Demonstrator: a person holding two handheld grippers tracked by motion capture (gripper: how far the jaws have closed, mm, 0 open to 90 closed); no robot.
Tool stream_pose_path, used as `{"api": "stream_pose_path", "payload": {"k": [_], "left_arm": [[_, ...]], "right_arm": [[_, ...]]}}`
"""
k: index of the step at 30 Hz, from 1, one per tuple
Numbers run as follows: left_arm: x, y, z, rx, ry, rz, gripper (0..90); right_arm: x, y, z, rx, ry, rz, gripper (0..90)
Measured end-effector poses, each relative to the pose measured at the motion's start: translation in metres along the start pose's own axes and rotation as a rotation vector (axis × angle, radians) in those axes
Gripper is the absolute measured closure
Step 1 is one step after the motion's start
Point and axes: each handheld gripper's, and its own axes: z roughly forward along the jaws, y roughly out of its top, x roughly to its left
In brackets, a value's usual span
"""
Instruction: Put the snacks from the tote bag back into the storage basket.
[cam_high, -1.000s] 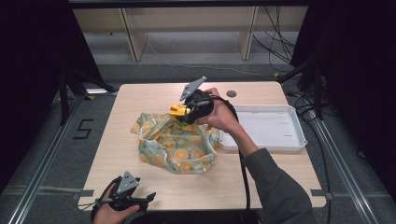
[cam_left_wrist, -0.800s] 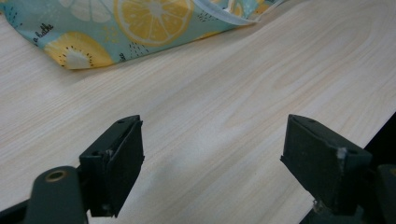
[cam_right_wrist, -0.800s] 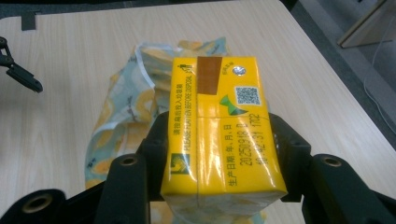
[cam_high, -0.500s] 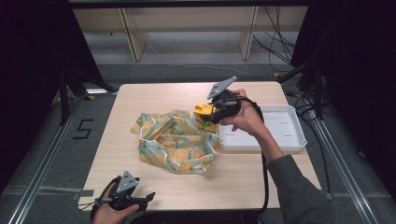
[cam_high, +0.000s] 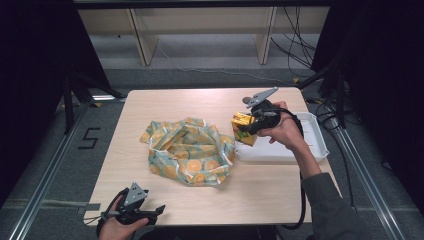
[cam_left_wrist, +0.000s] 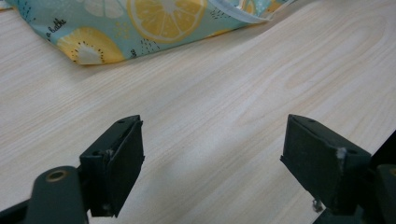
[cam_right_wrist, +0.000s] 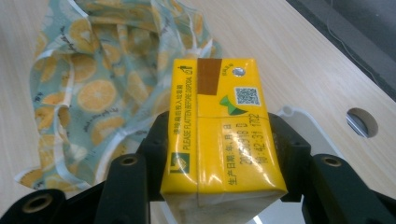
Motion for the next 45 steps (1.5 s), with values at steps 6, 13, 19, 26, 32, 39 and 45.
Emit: {"api": "stream_pose_path", "payload": {"k": [6, 13, 19, 26, 32, 39, 45], "left_arm": [[0.001, 0.0, 0.0, 0.011, 0.002, 0.005, 19.9], [-0.001, -0.001, 0.001, 0.009, -0.003, -0.018, 19.9], [0.0, -0.001, 0.0, 0.022, 0.001, 0.01, 20.0], [0.0, -0.001, 0.001, 0.021, 0.002, 0.006, 19.9], [0.0, -0.001, 0.001, 0.021, -0.003, 0.009, 19.9], [0.0, -0.001, 0.001, 0.025, 0.004, 0.006, 19.9], [-0.001, -0.001, 0.001, 0.028, 0.002, 0.006, 19.9]], "right_arm": [[-0.007, -0.015, 0.004, 0.007, 0.005, 0.006, 51.5], [-0.008, -0.029, 0.01, 0.005, 0.009, 0.031, 51.5], [-0.011, -0.038, 0.019, -0.021, 0.03, 0.023, 51.5], [-0.014, -0.047, 0.023, -0.038, 0.025, 0.041, 51.5], [-0.016, -0.05, 0.027, -0.045, 0.027, 0.033, 51.5], [-0.019, -0.055, 0.03, -0.055, 0.032, 0.028, 51.4], [-0.02, -0.059, 0.033, -0.051, 0.05, 0.023, 51.4]]}}
